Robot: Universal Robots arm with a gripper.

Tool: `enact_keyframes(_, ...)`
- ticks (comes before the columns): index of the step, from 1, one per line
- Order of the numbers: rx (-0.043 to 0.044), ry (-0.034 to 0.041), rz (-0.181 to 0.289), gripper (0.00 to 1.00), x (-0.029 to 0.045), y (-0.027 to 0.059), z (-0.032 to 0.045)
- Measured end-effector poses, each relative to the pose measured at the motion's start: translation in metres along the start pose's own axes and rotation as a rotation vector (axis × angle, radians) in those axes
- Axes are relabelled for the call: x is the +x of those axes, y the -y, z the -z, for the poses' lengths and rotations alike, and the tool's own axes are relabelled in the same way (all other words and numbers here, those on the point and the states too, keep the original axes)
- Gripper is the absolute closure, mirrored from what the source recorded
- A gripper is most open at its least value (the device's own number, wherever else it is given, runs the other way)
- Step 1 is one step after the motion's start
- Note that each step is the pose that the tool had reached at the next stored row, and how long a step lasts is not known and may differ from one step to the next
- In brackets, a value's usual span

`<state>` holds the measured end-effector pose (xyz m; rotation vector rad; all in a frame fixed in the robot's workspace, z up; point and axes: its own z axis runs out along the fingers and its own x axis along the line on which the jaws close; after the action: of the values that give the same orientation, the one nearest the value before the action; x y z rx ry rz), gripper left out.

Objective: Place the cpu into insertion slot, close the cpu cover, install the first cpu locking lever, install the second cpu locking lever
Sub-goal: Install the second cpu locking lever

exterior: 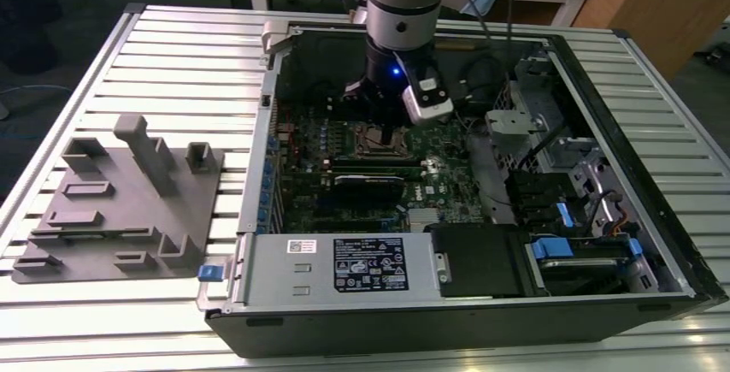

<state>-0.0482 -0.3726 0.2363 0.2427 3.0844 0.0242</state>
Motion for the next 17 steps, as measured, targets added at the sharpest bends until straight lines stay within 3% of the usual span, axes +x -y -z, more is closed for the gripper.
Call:
enact_keyframes(10,-0.0005,0.0011,0.007,0.89,0.0149,0.0043,-0.0022)
enact_keyframes(17,-0.0005,0.0010,0.008,0.89,0.0167,0.0054,-0.0028)
